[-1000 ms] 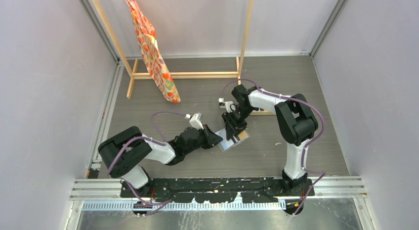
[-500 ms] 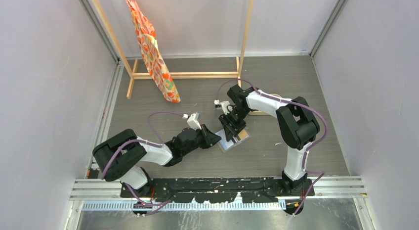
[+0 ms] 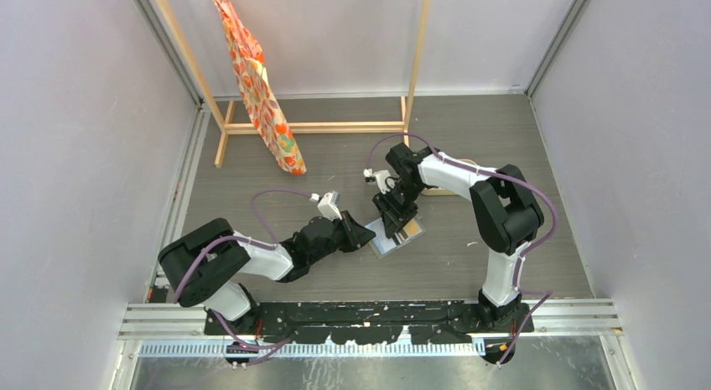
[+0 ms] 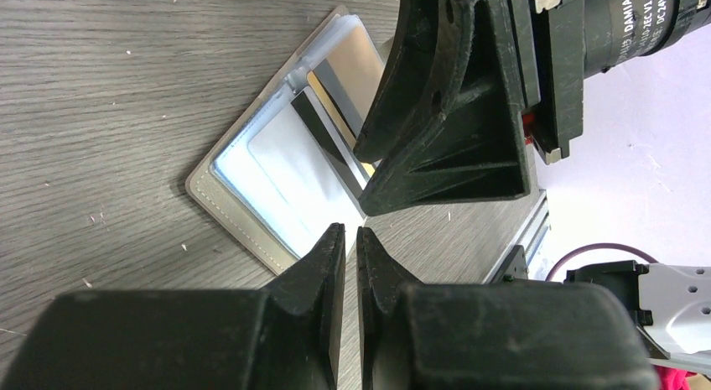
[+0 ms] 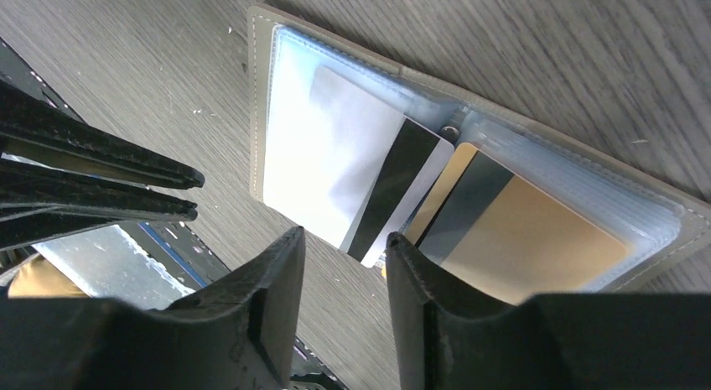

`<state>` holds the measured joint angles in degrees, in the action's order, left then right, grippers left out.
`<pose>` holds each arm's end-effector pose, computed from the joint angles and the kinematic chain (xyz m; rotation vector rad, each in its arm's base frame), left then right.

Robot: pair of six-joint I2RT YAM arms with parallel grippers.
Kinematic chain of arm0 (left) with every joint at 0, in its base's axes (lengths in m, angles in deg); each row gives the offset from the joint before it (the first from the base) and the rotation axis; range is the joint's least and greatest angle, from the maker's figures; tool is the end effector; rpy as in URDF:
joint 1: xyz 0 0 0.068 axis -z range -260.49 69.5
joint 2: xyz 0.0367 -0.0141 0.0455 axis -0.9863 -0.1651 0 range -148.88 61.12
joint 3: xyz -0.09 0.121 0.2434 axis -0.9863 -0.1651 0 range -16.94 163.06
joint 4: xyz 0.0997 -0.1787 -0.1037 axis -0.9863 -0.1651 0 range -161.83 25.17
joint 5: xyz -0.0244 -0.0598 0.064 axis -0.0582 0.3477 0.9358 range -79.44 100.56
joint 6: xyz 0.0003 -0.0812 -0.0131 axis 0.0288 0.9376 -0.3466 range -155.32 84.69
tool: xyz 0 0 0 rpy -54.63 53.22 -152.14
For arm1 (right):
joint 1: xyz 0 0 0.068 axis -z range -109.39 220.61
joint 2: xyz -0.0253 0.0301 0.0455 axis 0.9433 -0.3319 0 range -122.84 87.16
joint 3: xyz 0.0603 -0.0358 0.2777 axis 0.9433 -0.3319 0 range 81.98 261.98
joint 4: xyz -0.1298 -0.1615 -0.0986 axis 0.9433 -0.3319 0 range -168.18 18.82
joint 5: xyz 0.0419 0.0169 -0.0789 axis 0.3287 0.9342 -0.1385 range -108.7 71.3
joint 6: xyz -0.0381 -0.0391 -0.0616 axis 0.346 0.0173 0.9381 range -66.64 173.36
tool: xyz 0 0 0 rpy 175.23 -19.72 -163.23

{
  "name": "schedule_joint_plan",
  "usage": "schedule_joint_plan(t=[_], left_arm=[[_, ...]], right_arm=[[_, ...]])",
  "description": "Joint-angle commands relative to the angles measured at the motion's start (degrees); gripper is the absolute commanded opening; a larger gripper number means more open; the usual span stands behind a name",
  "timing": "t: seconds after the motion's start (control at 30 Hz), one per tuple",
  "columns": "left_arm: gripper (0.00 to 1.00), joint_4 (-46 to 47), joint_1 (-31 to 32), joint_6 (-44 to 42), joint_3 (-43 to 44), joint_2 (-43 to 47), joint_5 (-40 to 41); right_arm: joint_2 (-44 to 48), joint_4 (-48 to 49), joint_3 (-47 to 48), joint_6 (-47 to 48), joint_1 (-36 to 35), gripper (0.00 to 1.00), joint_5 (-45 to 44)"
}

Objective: Put the credit cards into the card holder
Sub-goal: Insert the credit card into the card holder.

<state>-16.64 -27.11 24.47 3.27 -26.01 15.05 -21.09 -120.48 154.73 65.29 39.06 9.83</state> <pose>0.1723 -0.2225 0.1743 -0.1767 2.1000 -1.2149 0.2596 0.1996 0.1678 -1.1582 2.8098 0.7847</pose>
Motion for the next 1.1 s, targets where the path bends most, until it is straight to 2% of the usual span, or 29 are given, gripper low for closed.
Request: schedule_joint_plan(t=[0.0,0.03,0.13,0.23,0.63,1.07], left_arm=[[0.12,3.4,0.0,-0.8,-0.4,-0.5,0.5],[0.12,3.5,0.0,-0.8,-0.5,-0.5,0.6],[0.12,3.5,0.0,-0.9,-0.5,-0.6,0.8],[0.12,3.5,0.0,-0.8,-0.4,-1.0,0.6],[0.12,1.1,0.0,-0.2,0.7,-1.7,1.0],[0.13,0.2,0.0,0.1,0.9,-1.7,1.0]], right_arm=[[4.0,0.8,1.2,0.7,0.0,0.39,-1.3],[4.3,1.1,1.1,0.7,0.1,0.35,-1.4],[4.4,1.6,1.1,0.7,0.3,0.14,-2.9],[4.5,2.3,0.5,0.5,0.5,0.05,-5.1],[0.6,4.8,0.2,-1.7,0.3,0.01,-8.7],[-2.3,4.2,0.9,-2.3,-1.8,0.01,-4.7]])
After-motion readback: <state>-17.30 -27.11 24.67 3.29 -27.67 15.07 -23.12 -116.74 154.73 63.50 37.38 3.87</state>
